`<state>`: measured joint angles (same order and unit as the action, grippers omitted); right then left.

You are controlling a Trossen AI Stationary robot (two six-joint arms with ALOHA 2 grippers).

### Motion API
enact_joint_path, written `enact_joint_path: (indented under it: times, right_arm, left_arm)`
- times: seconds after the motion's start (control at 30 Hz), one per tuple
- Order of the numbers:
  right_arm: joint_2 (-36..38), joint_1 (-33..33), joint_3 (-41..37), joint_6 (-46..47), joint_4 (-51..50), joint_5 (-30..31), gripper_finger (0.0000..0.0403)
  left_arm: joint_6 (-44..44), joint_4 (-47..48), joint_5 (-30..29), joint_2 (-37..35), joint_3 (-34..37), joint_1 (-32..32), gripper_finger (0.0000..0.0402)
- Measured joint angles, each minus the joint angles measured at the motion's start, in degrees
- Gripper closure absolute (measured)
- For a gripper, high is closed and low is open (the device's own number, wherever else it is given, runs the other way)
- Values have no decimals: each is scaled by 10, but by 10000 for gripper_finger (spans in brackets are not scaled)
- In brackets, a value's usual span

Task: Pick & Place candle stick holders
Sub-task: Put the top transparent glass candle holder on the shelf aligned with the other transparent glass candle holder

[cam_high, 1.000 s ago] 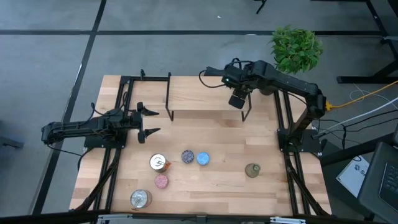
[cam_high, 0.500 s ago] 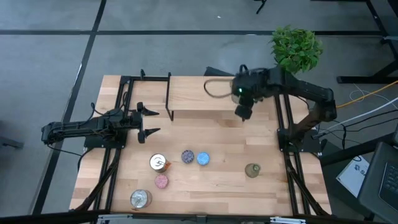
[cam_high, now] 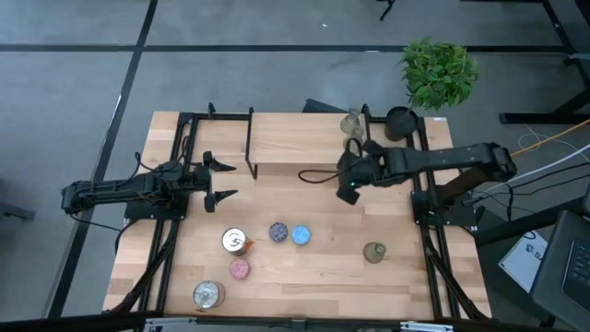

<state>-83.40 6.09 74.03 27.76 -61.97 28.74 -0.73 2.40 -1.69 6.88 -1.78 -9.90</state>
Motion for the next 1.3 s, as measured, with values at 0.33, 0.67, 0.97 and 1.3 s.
enact_joint_path:
  times: [0.33,0.67,0.97,1.3]
  right_arm:
    - [-16,-5,-69,48,28,83,392]
    - [-16,-47,-69,48,36,106,392]
    - [-16,-70,-69,42,46,102,392]
    - [-16,-100,-69,-2,97,102,392]
  left_arm:
    - [0,0,0,0,0,0,38]
    - [0,0,0,0,0,0,38]
    - [0,0,0,0,0,0,38]
    - [0,0,0,0,0,0,38]
